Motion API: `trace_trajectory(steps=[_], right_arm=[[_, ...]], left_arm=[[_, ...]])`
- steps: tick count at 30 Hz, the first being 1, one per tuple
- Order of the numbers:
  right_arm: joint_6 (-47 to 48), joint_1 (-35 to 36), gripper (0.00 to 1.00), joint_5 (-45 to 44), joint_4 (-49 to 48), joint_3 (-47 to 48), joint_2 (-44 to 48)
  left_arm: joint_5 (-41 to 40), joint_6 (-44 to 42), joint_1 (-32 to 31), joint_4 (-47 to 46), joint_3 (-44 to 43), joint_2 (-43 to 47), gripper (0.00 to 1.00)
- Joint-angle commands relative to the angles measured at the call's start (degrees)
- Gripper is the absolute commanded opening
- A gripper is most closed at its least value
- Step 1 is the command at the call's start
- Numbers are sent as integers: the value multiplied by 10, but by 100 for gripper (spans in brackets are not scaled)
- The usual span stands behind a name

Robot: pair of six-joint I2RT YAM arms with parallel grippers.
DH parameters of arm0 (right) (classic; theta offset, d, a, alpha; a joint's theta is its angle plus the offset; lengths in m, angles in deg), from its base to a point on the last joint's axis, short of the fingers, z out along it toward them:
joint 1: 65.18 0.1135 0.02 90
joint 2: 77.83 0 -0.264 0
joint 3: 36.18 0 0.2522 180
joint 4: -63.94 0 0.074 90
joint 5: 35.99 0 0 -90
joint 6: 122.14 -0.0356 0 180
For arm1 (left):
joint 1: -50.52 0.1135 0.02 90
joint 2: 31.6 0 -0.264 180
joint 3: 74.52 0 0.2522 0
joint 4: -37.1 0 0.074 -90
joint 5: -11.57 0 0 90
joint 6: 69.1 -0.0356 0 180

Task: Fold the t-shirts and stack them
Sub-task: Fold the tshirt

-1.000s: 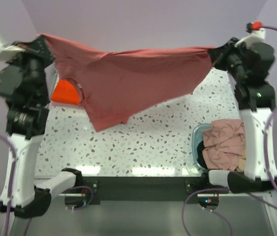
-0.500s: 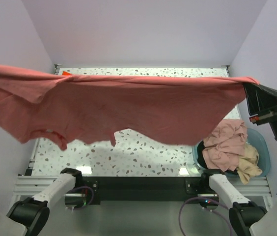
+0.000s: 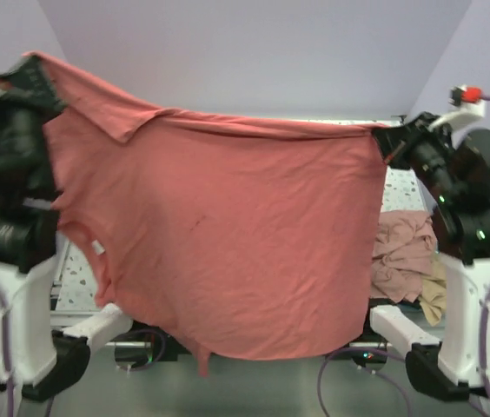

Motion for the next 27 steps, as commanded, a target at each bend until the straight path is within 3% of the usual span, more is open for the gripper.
trace_trajectory(steps=[1,7,8,13,16,21,27], right_arm=[[0,-1,0,-19,-119,-74,-83],[-3,-1,0,-52,-223,-130,-266],[-2,-2,0,-57,-230,-126,-330],[15,-2,0,-60,-244,-22,-530],[23,-3,0,-63,-210,87,-658],[36,-2,0,-75,-186,217,-779],[47,-7,0,-77,-192,245,-806]], left_arm=[[-49,-46,5,-92,107,-122,0],[-45,-51,5,-200,172,-326,0],[-44,-54,5,-223,172,-357,0],[-36,-47,5,-230,80,-573,0],[-27,-43,5,-228,17,-661,0],[-10,-41,5,-225,-50,-738,0],[-11,-17,5,-216,-46,-752,0]])
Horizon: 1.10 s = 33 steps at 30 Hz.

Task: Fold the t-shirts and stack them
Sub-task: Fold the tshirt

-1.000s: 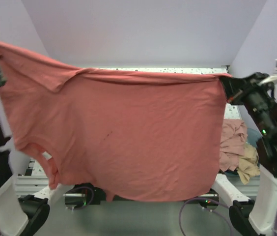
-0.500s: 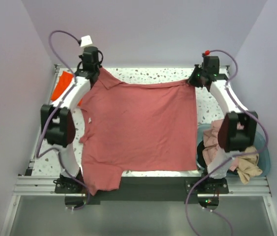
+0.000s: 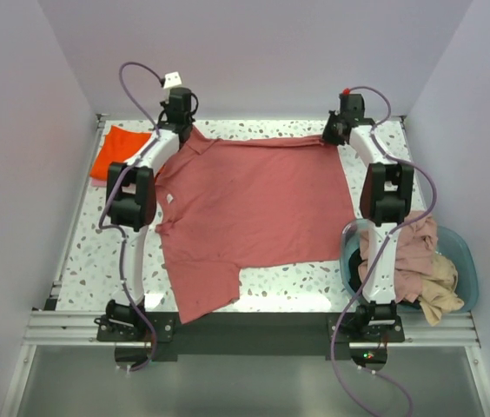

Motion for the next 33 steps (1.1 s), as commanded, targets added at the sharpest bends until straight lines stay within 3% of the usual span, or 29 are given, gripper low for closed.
trace_trajectory(steps=[1,10,18,24,33], right_arm=[[18,-6,0,-8,-8,42,7],[35,-7,0,-7,11,10,54],[50,-9,0,-12,41,-21,95],[58,-15,0,-12,67,-30,115],[78,-18,0,-15,84,-61,149]], left_arm=[[-3,24,5,-39,15,37,0],[2,105,5,-63,253,242,0],[16,181,4,6,401,372,0],[54,243,3,81,485,471,0],[59,319,-23,188,541,570,0]])
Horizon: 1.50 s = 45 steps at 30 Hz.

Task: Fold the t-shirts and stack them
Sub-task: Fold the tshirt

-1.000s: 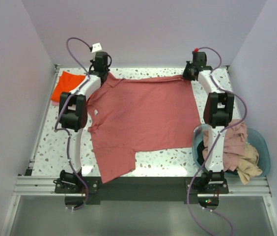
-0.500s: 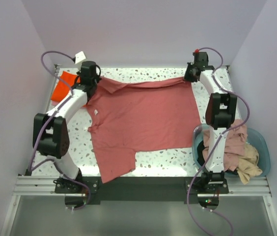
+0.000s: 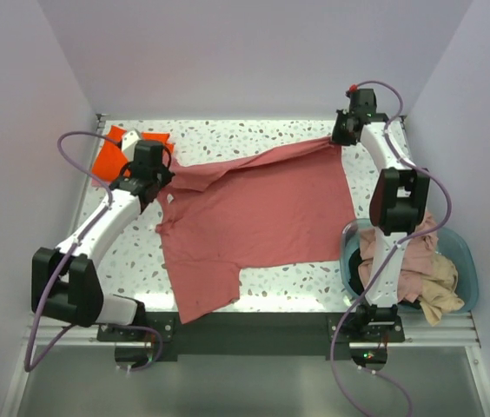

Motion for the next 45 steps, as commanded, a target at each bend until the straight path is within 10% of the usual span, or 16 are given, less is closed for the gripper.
trace_trajectory(steps=[1,16,21,26,27,35,45], right_arm=[[18,-6,0,-7,15,-6,44],[47,-6,0,-14,28,-75,61],[51,-6,20,-55,48,-84,48],[51,-6,67,-85,86,-67,54],[49,-6,91,-72,84,-66,62],[36,8,99,96,24,-49,52],[32,33,99,73,78,48,-57]], left_arm=[[-2,50,-18,65,3,40,0],[-51,288,-101,305,127,117,0],[-17,261,-101,315,157,119,44],[-28,235,-101,330,142,160,91],[-47,230,-101,326,124,164,99],[-50,102,-94,200,-46,26,100],[85,29,-21,61,-116,-188,100]])
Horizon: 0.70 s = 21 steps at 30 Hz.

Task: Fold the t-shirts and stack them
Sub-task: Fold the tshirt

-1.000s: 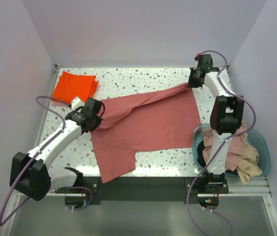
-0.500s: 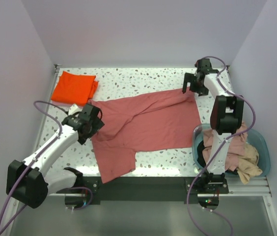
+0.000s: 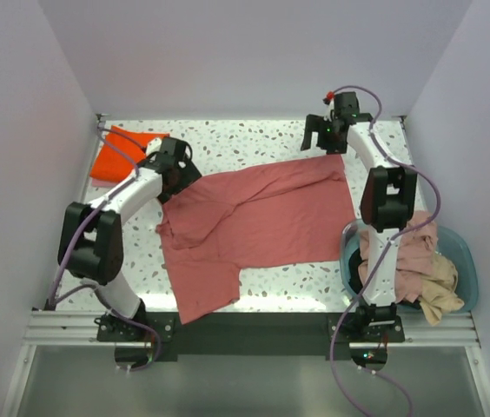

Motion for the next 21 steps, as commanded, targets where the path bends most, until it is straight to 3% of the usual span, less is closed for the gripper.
trace_trajectory(steps=[1,10,21], right_arm=[[-9,-3,99,5,22,14,-28],[-40,-30,99,-65,80,62,-93],[-53,-86,99,-86,83,23,-106]], left_arm=[[46,-42,19,-69,-20,-44,100],[27,-77,25,-84,-65,-155,100],[54,-124,28,-69,-254,-328,100]])
